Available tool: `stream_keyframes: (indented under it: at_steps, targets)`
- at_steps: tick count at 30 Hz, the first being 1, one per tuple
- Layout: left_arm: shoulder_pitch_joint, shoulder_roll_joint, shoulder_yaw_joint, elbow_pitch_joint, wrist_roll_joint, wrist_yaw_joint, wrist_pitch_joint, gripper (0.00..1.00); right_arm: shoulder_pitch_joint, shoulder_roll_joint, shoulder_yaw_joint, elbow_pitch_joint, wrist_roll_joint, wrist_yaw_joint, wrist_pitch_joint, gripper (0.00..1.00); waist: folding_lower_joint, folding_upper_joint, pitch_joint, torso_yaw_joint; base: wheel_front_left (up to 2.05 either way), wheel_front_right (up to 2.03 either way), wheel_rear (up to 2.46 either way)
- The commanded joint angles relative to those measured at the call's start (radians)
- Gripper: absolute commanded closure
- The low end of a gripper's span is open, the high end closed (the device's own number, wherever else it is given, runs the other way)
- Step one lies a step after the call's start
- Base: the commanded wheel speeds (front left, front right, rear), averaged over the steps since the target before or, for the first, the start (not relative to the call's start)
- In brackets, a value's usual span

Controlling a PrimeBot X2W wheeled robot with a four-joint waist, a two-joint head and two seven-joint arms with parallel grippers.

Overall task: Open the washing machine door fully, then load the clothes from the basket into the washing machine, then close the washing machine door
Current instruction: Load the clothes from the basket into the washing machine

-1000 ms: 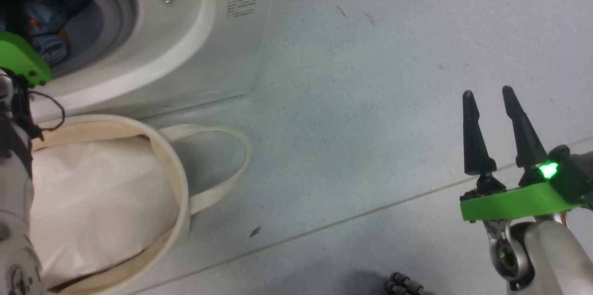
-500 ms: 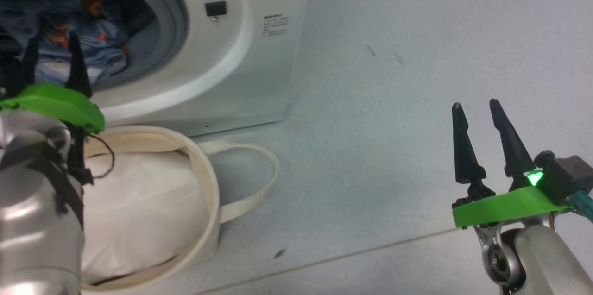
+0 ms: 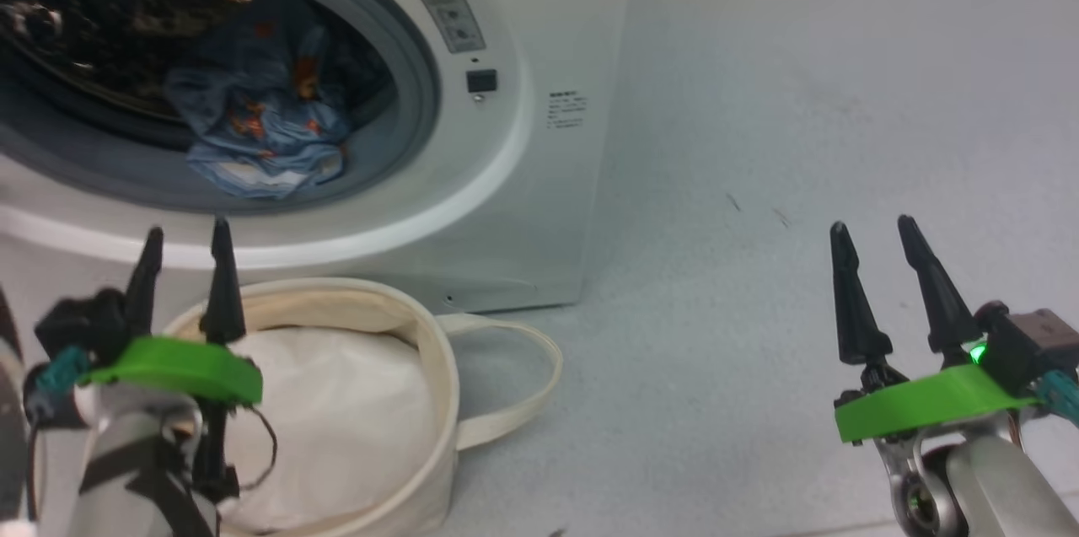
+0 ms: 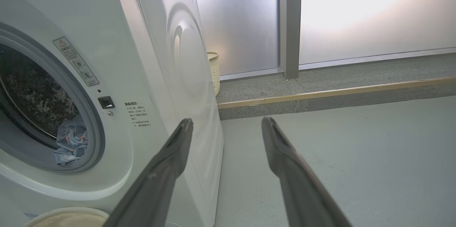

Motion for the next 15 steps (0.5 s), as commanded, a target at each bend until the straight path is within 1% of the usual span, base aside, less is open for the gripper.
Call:
stream_keyframes:
  at_steps: [1,6,13,15]
  targets:
    - [0.028,0.015,0.012,-0.064,-0.005,-0.006,-0.012,0.0,0.015,-0.021,0.014,-0.039,-0.01,0.008,-0.012,0.0,0.0002,0.0,-0.05,0.043,0.0,0.0,0.0]
    - [0.128,0.006,-0.051,-0.146,-0.017,-0.006,-0.012,0.0,0.048,-0.02,0.014,-0.046,-0.011,0.008,-0.012,0.0,0.0002,0.0,-0.094,0.076,0.0,0.0,0.0]
    - [0.235,0.006,-0.068,-0.26,-0.073,-0.007,-0.012,0.0,0.083,-0.008,0.011,-0.042,-0.008,0.008,-0.012,0.0,0.0002,0.0,-0.134,0.098,0.0,0.0,0.0]
    - [0.245,0.009,-0.072,-0.27,-0.077,-0.007,-0.012,0.0,0.086,-0.007,0.009,-0.042,-0.007,0.008,-0.012,0.0,0.0002,0.0,-0.138,0.1,0.0,0.0,0.0]
